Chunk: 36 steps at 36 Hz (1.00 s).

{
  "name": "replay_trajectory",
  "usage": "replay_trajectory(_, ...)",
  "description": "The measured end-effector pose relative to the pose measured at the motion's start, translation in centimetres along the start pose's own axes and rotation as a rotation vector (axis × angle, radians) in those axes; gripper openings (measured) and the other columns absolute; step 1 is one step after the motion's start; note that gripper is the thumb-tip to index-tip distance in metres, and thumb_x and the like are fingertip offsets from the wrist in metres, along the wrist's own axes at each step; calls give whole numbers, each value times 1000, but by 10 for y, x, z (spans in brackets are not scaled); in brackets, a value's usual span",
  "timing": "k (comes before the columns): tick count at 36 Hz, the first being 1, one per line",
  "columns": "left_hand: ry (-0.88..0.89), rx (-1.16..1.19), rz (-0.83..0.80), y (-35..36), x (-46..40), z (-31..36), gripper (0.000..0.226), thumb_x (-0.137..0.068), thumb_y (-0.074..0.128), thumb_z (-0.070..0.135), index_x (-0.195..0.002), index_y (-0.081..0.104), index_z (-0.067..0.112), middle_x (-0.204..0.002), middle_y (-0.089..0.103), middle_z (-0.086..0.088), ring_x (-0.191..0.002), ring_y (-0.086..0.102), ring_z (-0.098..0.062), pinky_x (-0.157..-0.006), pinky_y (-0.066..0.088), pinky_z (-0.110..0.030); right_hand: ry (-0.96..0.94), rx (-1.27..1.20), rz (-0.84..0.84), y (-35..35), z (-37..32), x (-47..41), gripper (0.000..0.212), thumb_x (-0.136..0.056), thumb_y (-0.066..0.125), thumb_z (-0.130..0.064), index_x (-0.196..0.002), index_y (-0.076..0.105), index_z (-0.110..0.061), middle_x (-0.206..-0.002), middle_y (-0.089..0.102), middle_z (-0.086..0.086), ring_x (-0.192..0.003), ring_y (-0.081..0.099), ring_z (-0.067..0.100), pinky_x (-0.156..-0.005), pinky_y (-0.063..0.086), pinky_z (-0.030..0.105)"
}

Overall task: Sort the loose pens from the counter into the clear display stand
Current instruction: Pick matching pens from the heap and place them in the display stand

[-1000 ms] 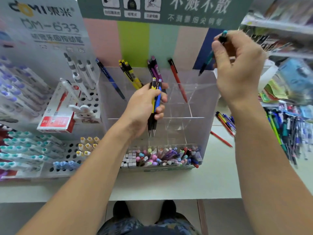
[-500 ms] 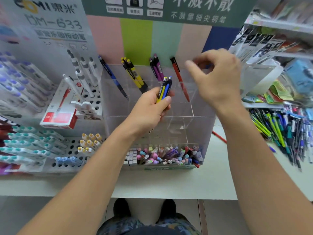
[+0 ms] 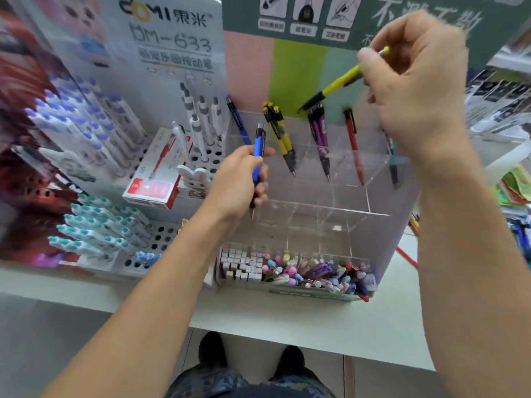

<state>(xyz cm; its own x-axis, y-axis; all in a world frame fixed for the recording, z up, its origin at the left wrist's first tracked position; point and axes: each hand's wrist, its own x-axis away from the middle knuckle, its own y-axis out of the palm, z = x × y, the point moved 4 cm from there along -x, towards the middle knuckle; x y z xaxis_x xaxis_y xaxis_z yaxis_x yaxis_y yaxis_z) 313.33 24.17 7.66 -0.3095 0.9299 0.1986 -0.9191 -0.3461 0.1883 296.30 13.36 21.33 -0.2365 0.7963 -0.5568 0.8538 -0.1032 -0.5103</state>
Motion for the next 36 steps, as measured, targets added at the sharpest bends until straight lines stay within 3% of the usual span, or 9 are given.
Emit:
replay_trajectory(3,40,95,-19,-1,4,6,28,-106,32,4,-108,58,14,-69,56,1,-58,52,-13,-55,44,-26,-50,230,-165,27,-8,-7,4,-89,64,-23,-89,66,-20,-80,63,-3,-69,56,8,-64,43,17)
replay_trajectory(5,66,137,-41,0,6,10,24,-108,35,5,-112,56,15,-77,66,-2,-71,63,-15,-65,52,-26,-71,338,-303,46,-11,-7,10,-90,67,-22,-93,71,-13,-84,65,2,-73,57,13,-68,46,22)
replay_trajectory(11,176,42,2,-6,4,15,12,-107,42,7,-112,46,18,-93,76,-1,-83,72,-16,-83,60,-33,-28,348,-499,77,-12,-3,24,-86,80,-29,-103,75,-13,-93,71,9,-83,66,22,-81,54,31)
replay_trajectory(14,199,83,66,-5,2,16,11,-106,47,6,-105,44,16,-90,76,-2,-79,72,-15,-73,59,-29,3,331,-419,82,-7,3,34,-88,77,-32,-118,71,-16,-104,71,10,-90,67,24,-88,53,32)
replay_trajectory(18,282,64,117,-2,2,18,15,-102,55,3,-101,47,15,-94,75,-11,-80,74,-19,-74,59,-30,9,137,-306,78,-15,16,26,-84,78,-46,-90,77,-21,-68,65,-6,-57,52,1,-60,43,17)
replay_trajectory(22,368,32,90,1,2,24,17,-97,62,0,-98,53,15,-93,72,-10,-85,72,-17,-80,58,-32,49,-3,-399,92,-19,29,24,-84,80,-33,-78,74,-11,-63,66,1,-55,48,3,-55,44,27)
replay_trajectory(27,488,-93,231,-16,7,39,23,-93,68,2,-105,59,19,-100,71,-2,-95,70,-9,-86,53,-21,61,-265,-171,79,-27,17,12,-93,68,-20,-83,71,-15,-67,65,-8,-57,58,6,-55,50,29)
replay_trajectory(32,541,-70,381,-40,11,52,31,-90,61,-2,-102,57,26,-98,68,-3,-93,72,-19,-88,60,-38,-78,-17,-155,85,-42,2,15,-92,66,-24,-97,75,-13,-84,71,-4,-76,66,12,-76,56,35)
replay_trajectory(36,462,9,299,-44,7,50,29,-92,58,-11,-106,57,14,-95,66,-7,-82,72,-15,-73,57,-24,-171,325,-360,117,-46,-1,20,-85,77,-26,-103,75,-16,-98,68,1,-92,63,20,-86,51,30)
